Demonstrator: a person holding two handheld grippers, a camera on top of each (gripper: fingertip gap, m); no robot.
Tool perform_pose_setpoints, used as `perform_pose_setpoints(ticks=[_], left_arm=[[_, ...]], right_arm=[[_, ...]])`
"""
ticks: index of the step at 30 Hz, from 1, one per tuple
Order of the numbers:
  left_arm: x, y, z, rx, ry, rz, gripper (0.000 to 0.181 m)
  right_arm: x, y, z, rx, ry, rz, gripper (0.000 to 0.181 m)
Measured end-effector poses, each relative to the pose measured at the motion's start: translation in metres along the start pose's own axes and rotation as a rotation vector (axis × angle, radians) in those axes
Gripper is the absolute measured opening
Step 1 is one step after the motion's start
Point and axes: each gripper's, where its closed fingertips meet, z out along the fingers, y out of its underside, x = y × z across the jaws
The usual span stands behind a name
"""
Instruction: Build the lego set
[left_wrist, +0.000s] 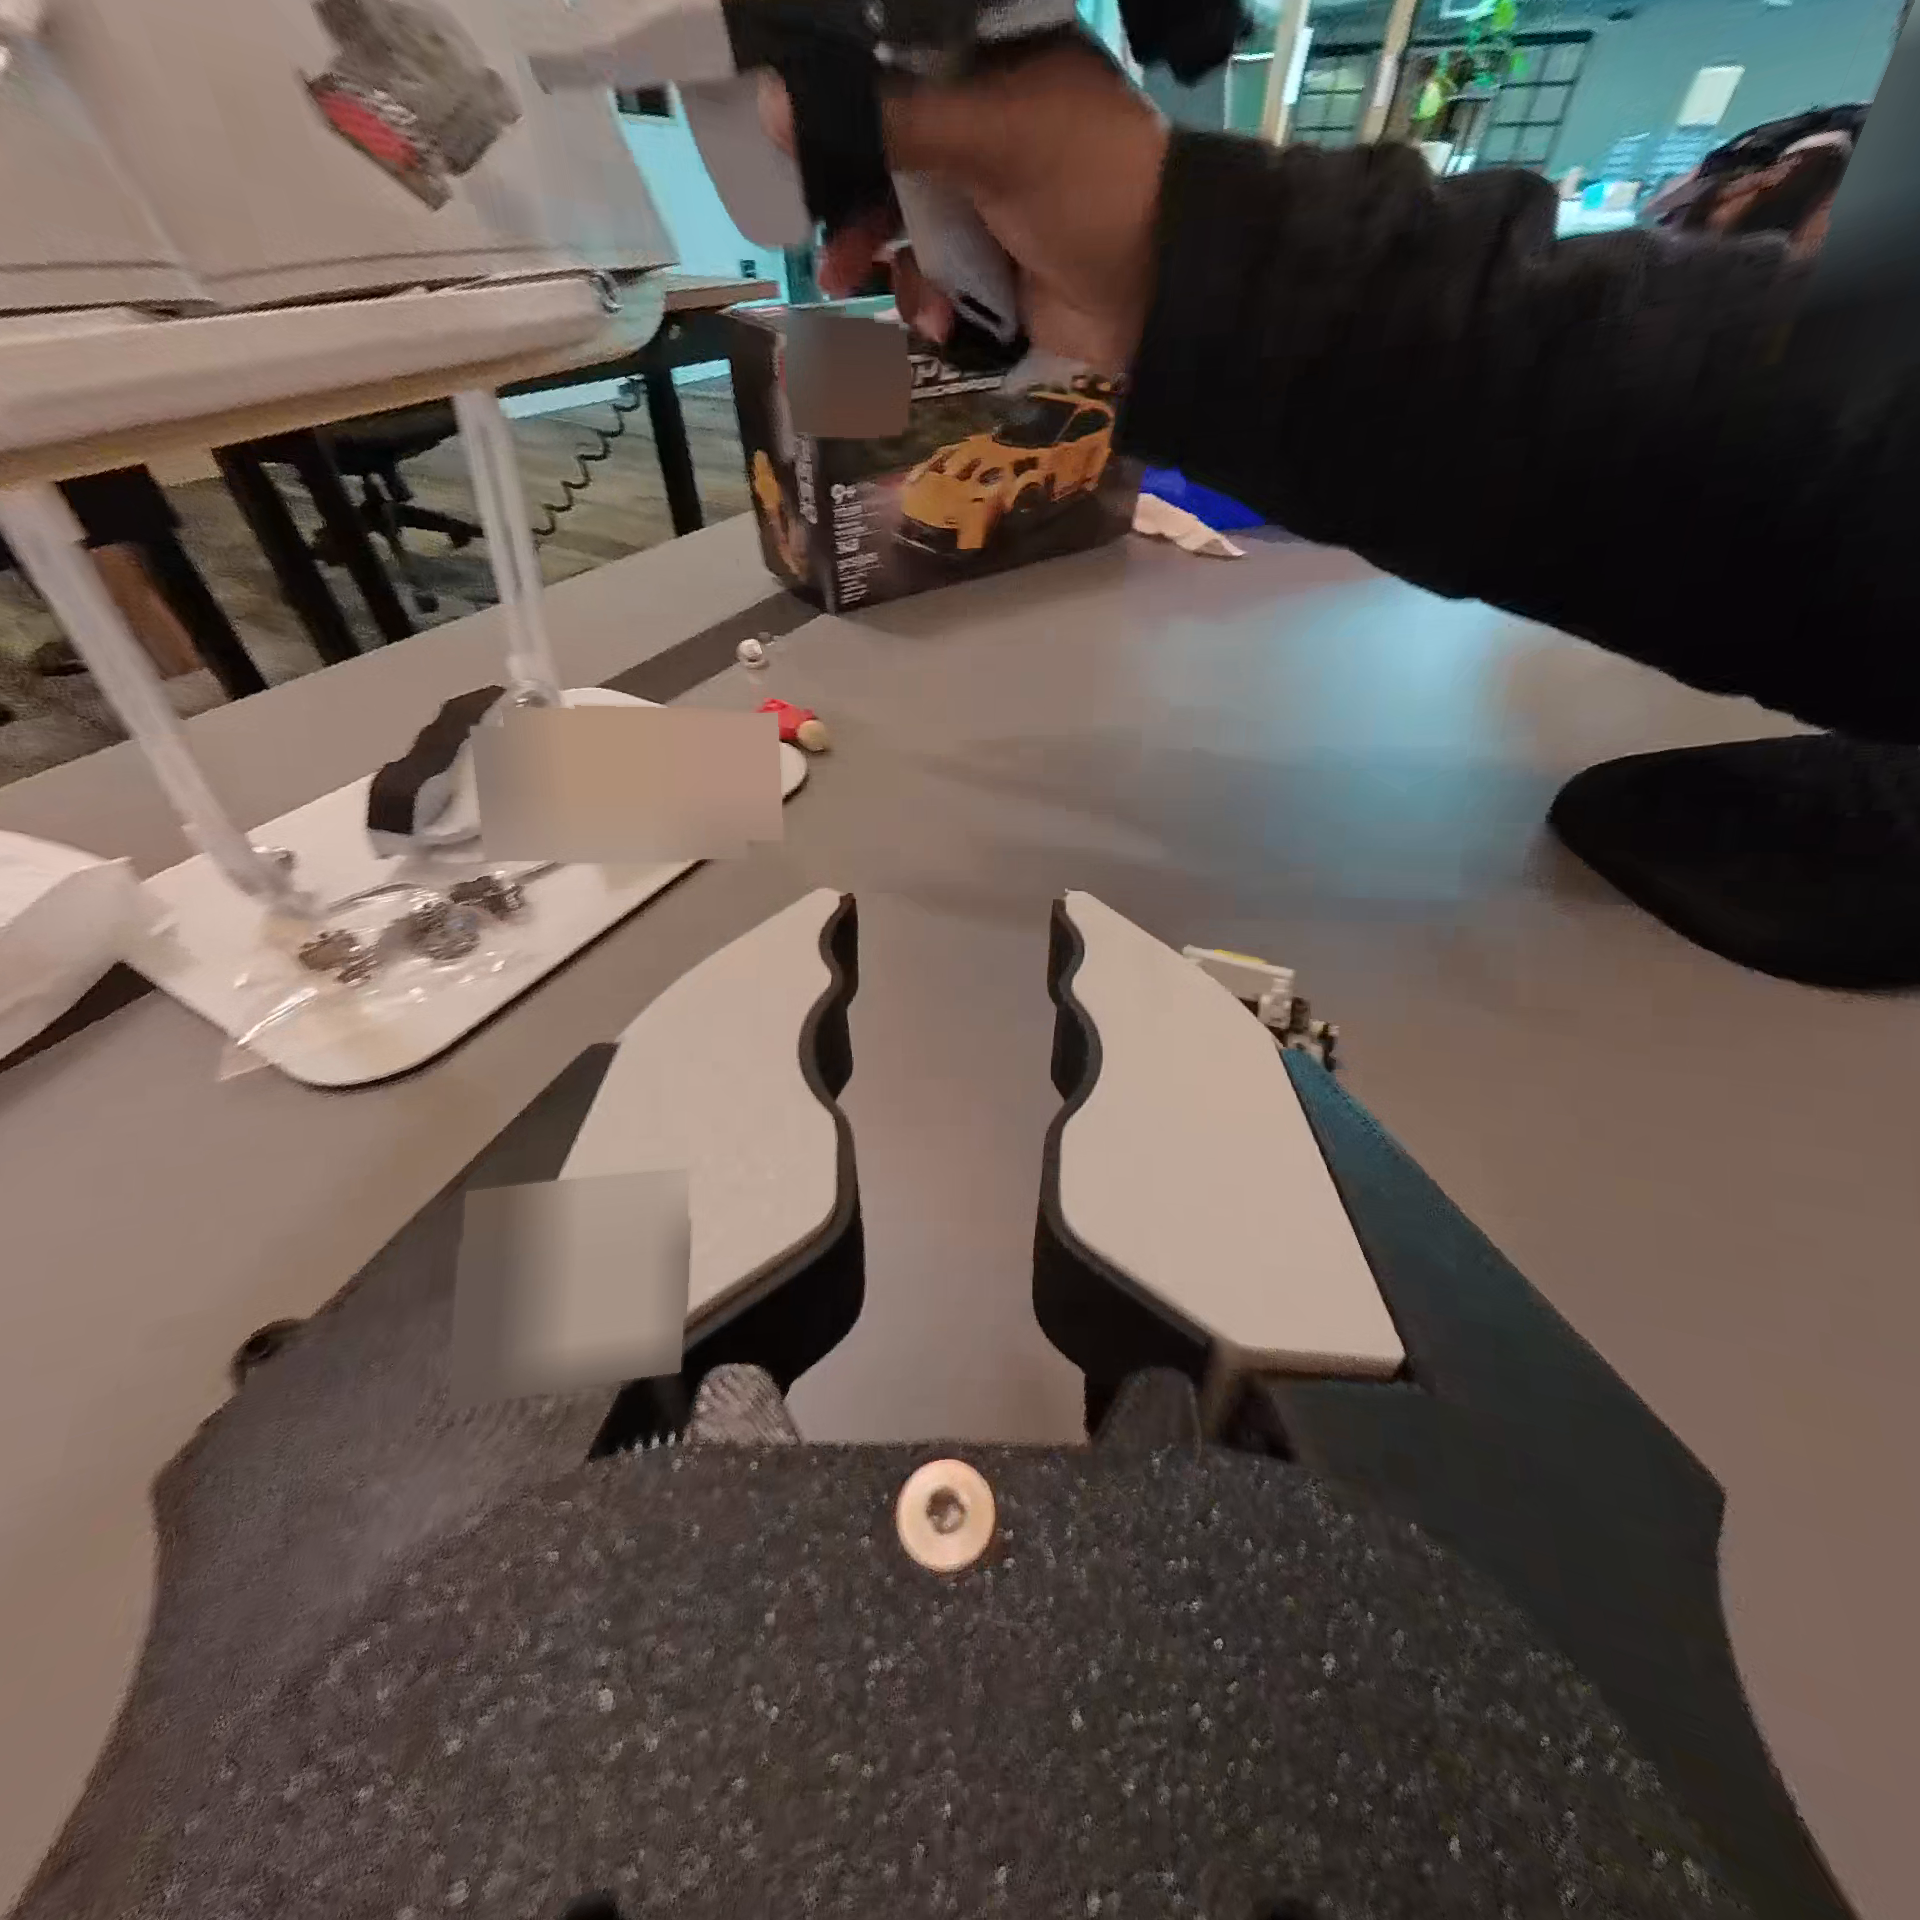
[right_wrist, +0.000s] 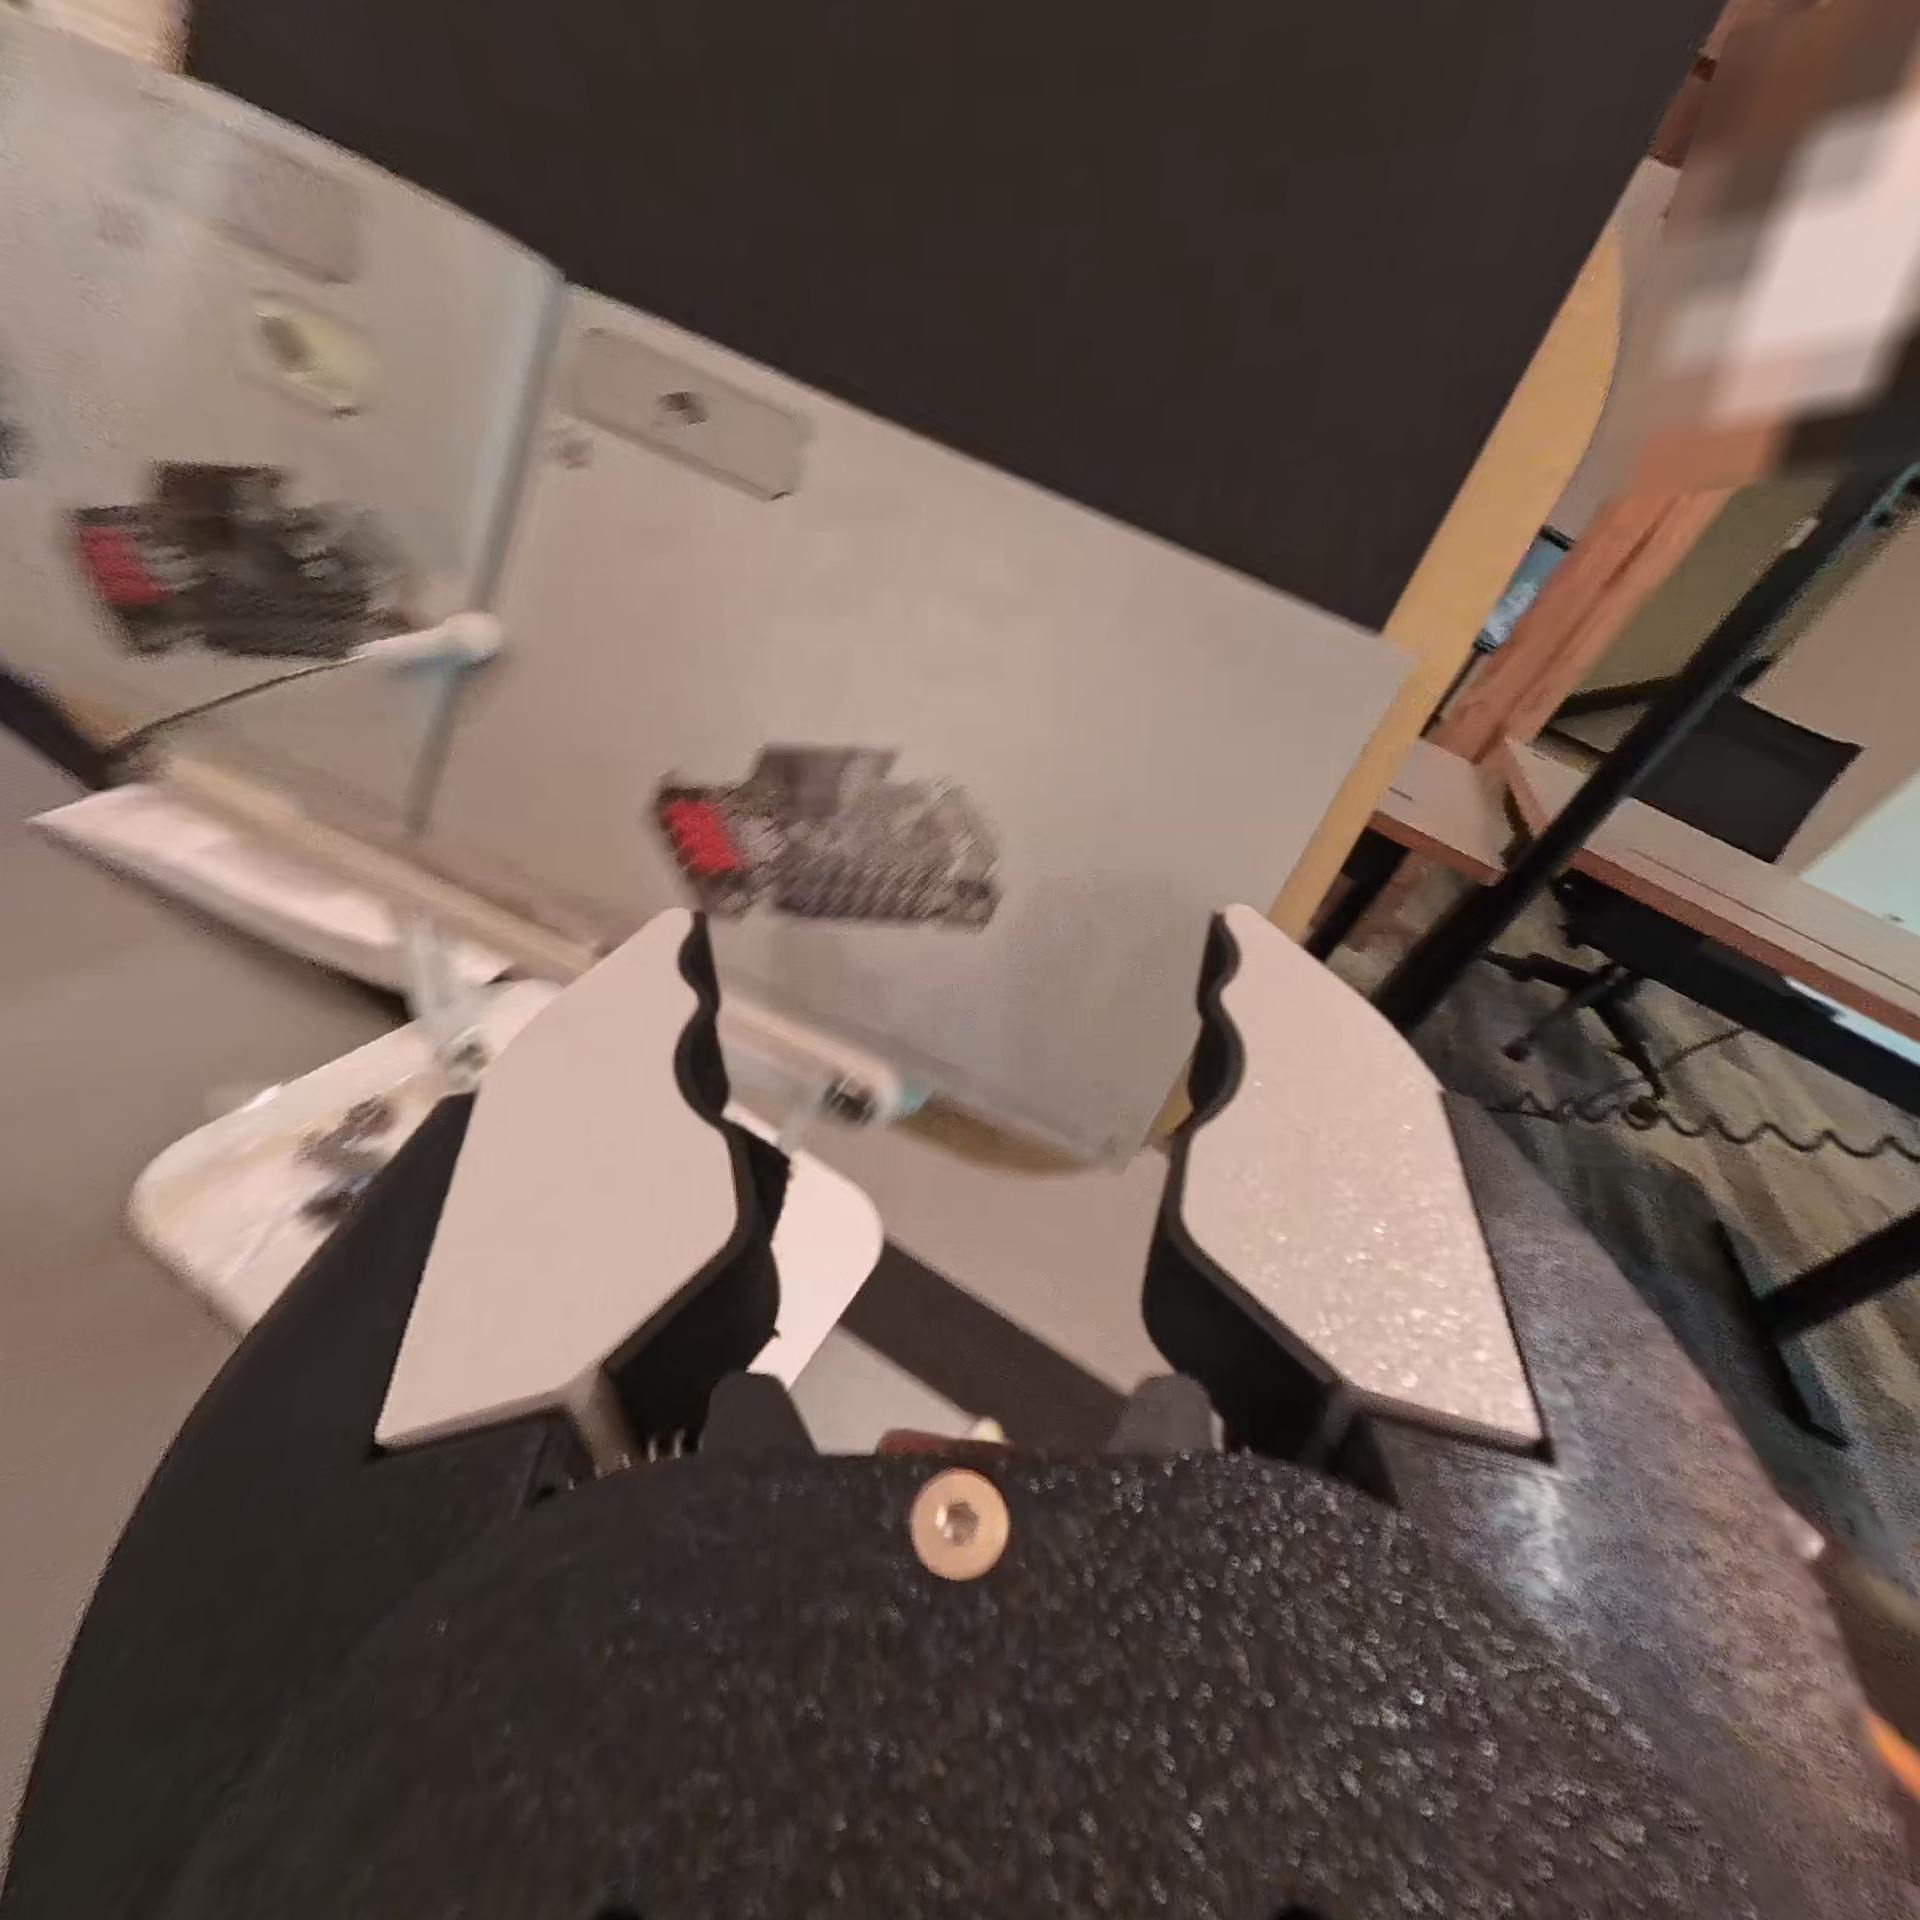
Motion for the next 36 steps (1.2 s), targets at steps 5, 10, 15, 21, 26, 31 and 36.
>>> perform_pose_setpoints(ticks=[5, 10, 15, 21, 26, 31, 36], left_arm=[[-0.011, 0.005, -0.005, -0.012, -0.033, 0.024, 0.033], [-0.012, 0.009, -0.003, -0.030, -0.026, 0.051, 0.031], [-0.010, 0.011, -0.001, -0.038, -0.012, 0.033, 0.031], [-0.011, 0.015, 0.000, -0.052, -0.020, 0.033, 0.031], [-0.012, 0.016, 0.001, -0.057, -0.019, 0.028, 0.031], [-0.011, 0.016, 0.000, -0.054, -0.019, 0.032, 0.030], [-0.012, 0.018, 0.000, -0.061, -0.018, 0.027, 0.031]], right_arm=[[0.021, -0.009, 0.043, -0.007, 0.072, -0.028, 0.089], [0.021, -0.008, 0.046, 0.037, 0.102, -0.015, 0.079], [0.022, -0.006, 0.043, 0.049, 0.110, 0.008, 0.049], [0.024, -0.008, 0.038, 0.047, 0.106, -0.055, 0.001], [0.045, -0.027, 0.042, 0.057, 0.112, -0.009, 0.078], [0.046, -0.021, 0.050, 0.043, 0.101, -0.039, 0.079], [0.045, -0.023, 0.047, 0.070, 0.133, -0.079, 0.070]])
